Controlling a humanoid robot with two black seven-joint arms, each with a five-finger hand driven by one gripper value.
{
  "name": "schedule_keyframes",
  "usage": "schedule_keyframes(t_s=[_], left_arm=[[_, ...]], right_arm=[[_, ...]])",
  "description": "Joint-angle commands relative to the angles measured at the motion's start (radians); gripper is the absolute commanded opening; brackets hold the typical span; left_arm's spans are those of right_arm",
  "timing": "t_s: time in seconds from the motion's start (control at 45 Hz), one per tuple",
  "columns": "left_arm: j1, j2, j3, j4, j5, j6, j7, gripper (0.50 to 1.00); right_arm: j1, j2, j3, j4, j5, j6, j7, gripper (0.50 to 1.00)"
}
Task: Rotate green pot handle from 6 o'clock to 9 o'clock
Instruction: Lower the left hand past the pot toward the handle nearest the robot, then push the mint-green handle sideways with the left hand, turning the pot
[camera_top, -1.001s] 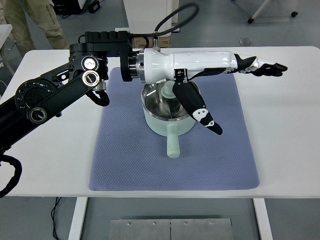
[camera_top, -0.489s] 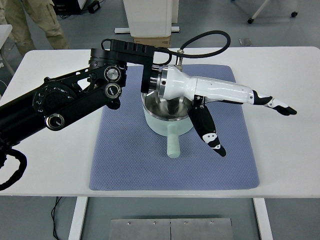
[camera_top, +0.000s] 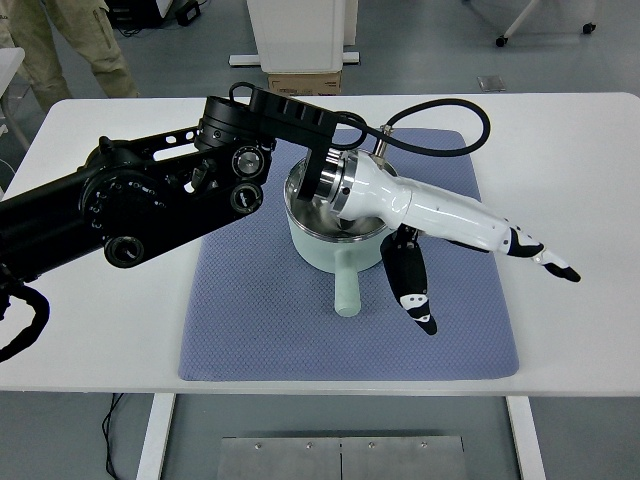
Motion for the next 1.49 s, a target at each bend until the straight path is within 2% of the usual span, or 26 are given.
schedule_keyframes(t_s=[0.0, 1.023, 1.157, 1.468], left_arm=[[-0.007, 0.008, 0.042, -0.011, 0.0, 0.0, -0.003, 1.0], [-0.092, 0.016, 0.285, -0.016, 0.187, 0.0, -0.009, 1.0], [-0.133, 0.024, 0.32, -0.017, 0.21, 0.0, -0.044, 1.0], [-0.208, 0.085, 0.417, -0.02, 0.221, 0.0, -0.08, 1.0]], right_arm=[[0.0, 0.0, 0.0, 0.0, 0.0, 0.0, 0.0, 1.0], [0.0, 0.0, 0.0, 0.0, 0.0, 0.0, 0.0, 1.0], [0.0, 0.0, 0.0, 0.0, 0.0, 0.0, 0.0, 1.0], [0.0, 0.0, 0.0, 0.0, 0.0, 0.0, 0.0, 1.0]])
